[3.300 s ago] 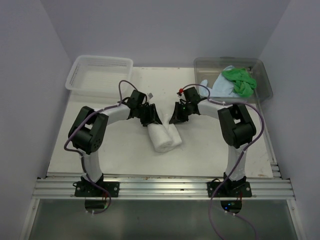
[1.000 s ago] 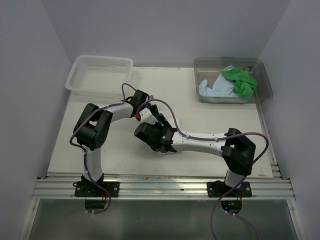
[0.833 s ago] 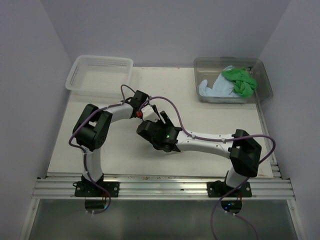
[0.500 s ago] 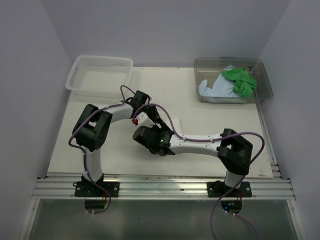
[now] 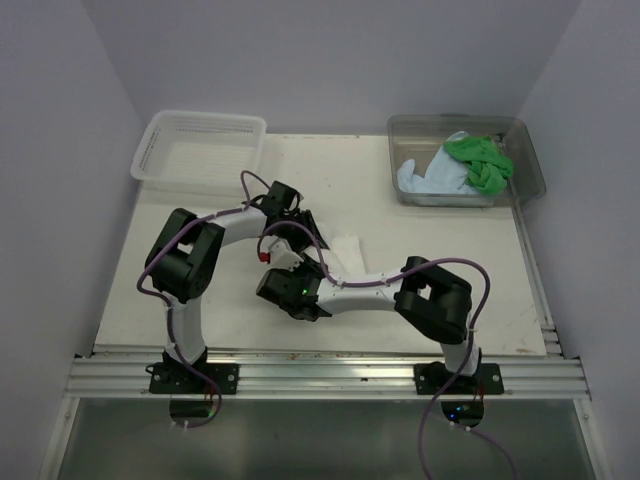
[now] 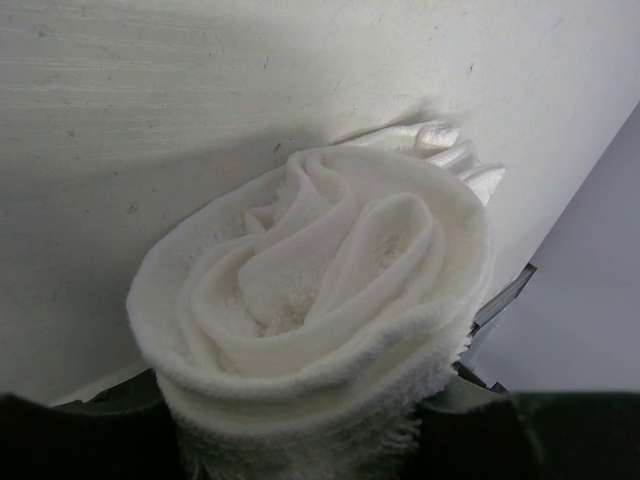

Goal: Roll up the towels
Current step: Roll the towel, then place the rolled towel into the container

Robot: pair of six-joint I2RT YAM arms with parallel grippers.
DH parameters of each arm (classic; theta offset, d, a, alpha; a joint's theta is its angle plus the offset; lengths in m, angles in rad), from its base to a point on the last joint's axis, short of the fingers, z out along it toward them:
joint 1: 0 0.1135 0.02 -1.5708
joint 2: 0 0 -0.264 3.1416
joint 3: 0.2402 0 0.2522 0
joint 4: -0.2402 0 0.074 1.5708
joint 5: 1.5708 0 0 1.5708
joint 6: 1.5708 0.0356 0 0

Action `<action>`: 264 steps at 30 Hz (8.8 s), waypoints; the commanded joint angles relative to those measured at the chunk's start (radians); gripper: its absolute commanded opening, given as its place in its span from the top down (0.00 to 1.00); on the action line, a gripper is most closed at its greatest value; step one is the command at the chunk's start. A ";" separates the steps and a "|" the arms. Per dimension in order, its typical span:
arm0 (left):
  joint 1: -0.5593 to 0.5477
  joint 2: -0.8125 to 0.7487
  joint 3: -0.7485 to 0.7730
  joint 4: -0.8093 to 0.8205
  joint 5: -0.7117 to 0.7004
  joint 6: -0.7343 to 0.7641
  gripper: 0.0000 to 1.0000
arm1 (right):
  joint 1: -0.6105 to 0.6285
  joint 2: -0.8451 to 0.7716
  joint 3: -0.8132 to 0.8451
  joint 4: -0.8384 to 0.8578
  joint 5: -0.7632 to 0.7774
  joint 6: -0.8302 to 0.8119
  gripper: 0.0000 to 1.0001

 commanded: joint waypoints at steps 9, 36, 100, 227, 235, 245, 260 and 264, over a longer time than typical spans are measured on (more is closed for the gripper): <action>0.006 0.005 0.021 -0.132 -0.041 0.062 0.24 | -0.061 -0.160 -0.092 0.003 -0.197 0.253 1.00; 0.052 -0.157 -0.050 0.034 0.061 0.085 0.00 | -0.462 -0.460 -0.723 0.635 -0.965 0.743 1.00; 0.035 -0.269 0.162 -0.294 -0.224 0.273 0.01 | -0.644 -0.351 -0.729 0.948 -1.284 0.850 1.00; 0.652 0.380 0.926 -0.414 0.293 0.484 0.79 | -0.681 -0.550 -0.512 0.347 -1.187 0.491 0.21; 0.586 0.308 0.872 -0.406 0.226 0.474 0.80 | -0.681 -0.531 -0.464 0.362 -1.213 0.496 0.21; 0.584 0.203 0.762 -0.392 0.224 0.490 0.80 | -0.680 -0.161 -0.089 0.592 -1.236 0.706 0.28; 0.595 0.172 0.732 -0.408 0.249 0.500 0.80 | -0.626 0.302 0.449 0.630 -1.273 0.827 0.37; 0.594 0.166 0.731 -0.414 0.255 0.501 0.80 | -0.620 0.356 0.533 0.606 -1.290 0.827 0.49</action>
